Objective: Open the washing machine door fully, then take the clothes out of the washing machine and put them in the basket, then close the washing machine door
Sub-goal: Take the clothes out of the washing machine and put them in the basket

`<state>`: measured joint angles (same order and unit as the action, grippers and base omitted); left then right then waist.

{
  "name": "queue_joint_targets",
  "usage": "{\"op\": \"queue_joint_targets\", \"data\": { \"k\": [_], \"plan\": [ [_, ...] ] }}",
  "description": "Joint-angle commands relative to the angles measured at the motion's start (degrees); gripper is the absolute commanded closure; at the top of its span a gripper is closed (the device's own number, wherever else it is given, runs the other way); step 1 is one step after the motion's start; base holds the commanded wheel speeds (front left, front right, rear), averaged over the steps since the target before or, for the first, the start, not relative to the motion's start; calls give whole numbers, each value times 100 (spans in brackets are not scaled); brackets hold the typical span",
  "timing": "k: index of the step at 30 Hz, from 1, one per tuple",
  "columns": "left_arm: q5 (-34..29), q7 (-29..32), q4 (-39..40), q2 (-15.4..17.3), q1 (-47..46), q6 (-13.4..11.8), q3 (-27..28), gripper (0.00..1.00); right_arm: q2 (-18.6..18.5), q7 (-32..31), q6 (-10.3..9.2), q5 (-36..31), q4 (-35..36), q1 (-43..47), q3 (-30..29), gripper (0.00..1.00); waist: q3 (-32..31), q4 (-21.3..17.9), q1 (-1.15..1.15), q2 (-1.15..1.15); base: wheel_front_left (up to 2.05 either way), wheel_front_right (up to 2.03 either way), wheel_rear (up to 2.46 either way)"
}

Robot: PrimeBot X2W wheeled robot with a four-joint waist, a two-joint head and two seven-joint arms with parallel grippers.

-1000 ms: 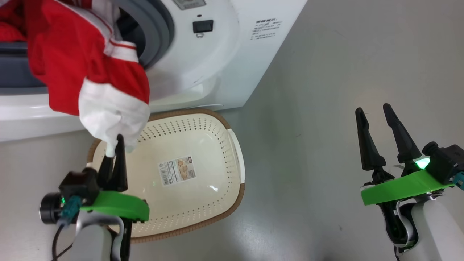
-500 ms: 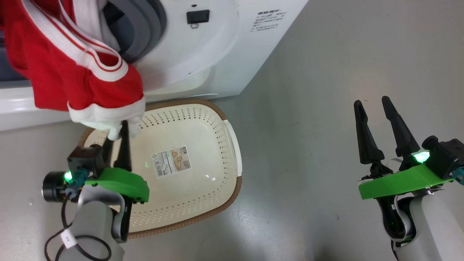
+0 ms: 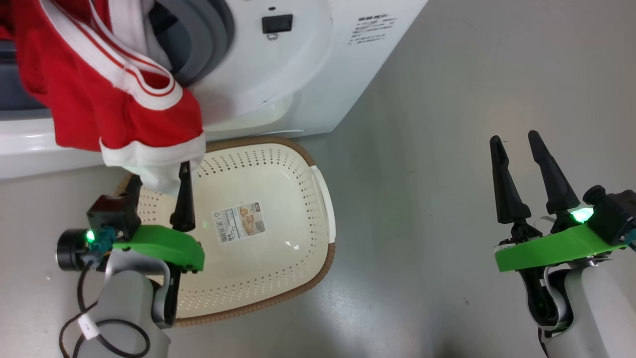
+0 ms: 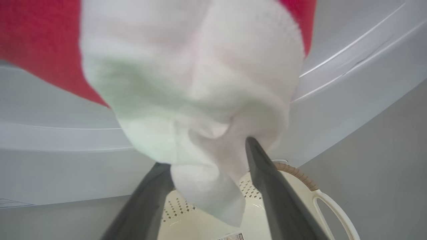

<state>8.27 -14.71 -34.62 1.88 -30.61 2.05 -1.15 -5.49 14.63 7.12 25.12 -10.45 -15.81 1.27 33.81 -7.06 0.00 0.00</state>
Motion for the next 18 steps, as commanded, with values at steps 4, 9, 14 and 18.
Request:
{"op": "queue_joint_targets", "data": {
  "k": [4, 9, 14, 18],
  "plan": [
    [126, -29, 445, 99, 273, -72, 142, 0, -96, 37, 36, 0, 101, -23, 123, 0, -75, 73, 0, 0, 0, 0, 0],
    [176, -29, 859, 99, 507, -156, 130, 0, -139, 37, 36, -9, 92, 23, 155, 0, -159, 132, 0, 0, 0, 0, 0],
    [238, -29, 1257, 99, 739, -243, 86, 0, -184, 37, 36, -16, 82, 82, 180, 0, -236, 199, 0, 0, 0, 0, 0],
    [261, -29, 1647, 99, 975, -341, 26, 0, -235, 37, 36, -24, 75, 152, 192, 0, -317, 277, 0, 0, 0, 0, 0]
  ]
}}
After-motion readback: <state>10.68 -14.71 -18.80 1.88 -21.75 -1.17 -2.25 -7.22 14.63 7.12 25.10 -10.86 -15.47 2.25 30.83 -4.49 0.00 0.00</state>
